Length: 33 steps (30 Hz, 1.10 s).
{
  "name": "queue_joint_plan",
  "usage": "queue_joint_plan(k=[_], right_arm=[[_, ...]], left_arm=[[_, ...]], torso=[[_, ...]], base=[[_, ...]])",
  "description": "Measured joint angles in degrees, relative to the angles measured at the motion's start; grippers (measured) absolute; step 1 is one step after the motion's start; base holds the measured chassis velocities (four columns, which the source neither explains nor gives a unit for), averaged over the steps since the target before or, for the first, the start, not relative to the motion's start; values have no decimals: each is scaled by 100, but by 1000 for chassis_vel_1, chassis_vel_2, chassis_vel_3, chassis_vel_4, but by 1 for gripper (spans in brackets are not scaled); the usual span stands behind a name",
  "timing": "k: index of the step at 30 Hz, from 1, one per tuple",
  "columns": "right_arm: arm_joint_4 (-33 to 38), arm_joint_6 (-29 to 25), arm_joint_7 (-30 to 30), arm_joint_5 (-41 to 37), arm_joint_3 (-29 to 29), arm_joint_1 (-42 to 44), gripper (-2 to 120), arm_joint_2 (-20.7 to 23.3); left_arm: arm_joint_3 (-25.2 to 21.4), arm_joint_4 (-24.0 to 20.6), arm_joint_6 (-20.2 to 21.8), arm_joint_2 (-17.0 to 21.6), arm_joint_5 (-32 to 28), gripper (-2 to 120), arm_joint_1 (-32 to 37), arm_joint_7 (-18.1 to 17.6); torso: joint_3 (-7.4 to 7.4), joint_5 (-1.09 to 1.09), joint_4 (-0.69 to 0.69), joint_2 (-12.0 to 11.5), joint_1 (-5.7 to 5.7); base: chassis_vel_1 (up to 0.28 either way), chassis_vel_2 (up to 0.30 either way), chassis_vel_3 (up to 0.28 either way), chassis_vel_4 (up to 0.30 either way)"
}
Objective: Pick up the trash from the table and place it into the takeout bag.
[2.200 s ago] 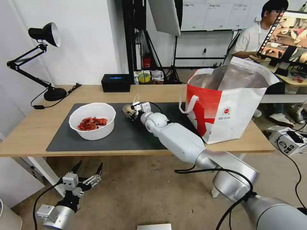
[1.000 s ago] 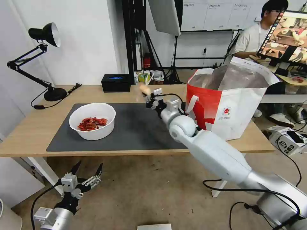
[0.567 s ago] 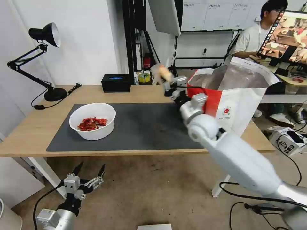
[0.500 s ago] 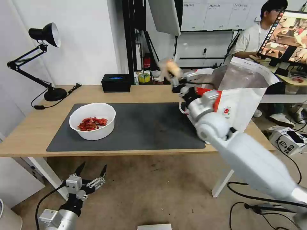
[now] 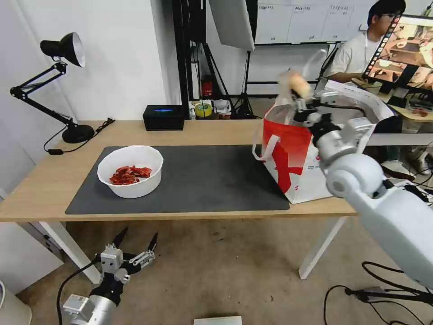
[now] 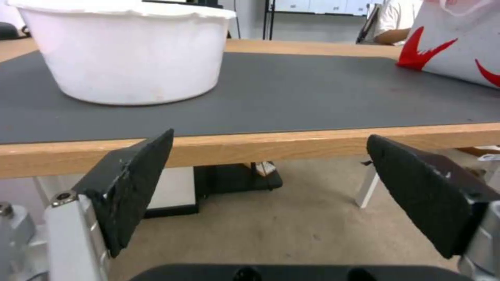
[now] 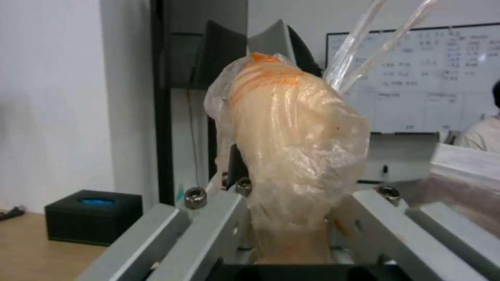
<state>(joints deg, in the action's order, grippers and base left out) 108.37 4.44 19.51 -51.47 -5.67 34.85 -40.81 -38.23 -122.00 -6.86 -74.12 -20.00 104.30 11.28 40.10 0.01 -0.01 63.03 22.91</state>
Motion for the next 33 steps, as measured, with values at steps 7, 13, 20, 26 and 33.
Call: queue_joint_plan(k=[7, 13, 20, 26, 33], right_arm=[[-175, 166, -62, -166, -146, 118, 6, 91], [-176, 339, -124, -226, -144, 97, 22, 68], [-305, 345, -70, -243, -35, -46, 48, 4], [-357, 345, -44, -235, 4, -113, 70, -27], [-402, 345, -51, -235, 84, -202, 95, -28]], left_arm=[[93, 24, 3, -1, 22, 100, -61, 1], [77, 60, 8, 34, -3, 100, -92, -9], [61, 127, 18, 86, -40, 100, -146, -23], [76, 154, 35, 156, -77, 100, -195, -33], [83, 168, 62, 223, -142, 100, -246, -44]], torso=[[0, 0, 1, 0, 0], [0, -1, 0, 0, 0], [1, -1, 1, 0, 0], [0, -1, 1, 0, 0], [0, -1, 1, 0, 0]], base=[[0, 0, 0, 0], [0, 0, 0, 0], [0, 0, 0, 0], [0, 0, 0, 0], [0, 0, 0, 0]])
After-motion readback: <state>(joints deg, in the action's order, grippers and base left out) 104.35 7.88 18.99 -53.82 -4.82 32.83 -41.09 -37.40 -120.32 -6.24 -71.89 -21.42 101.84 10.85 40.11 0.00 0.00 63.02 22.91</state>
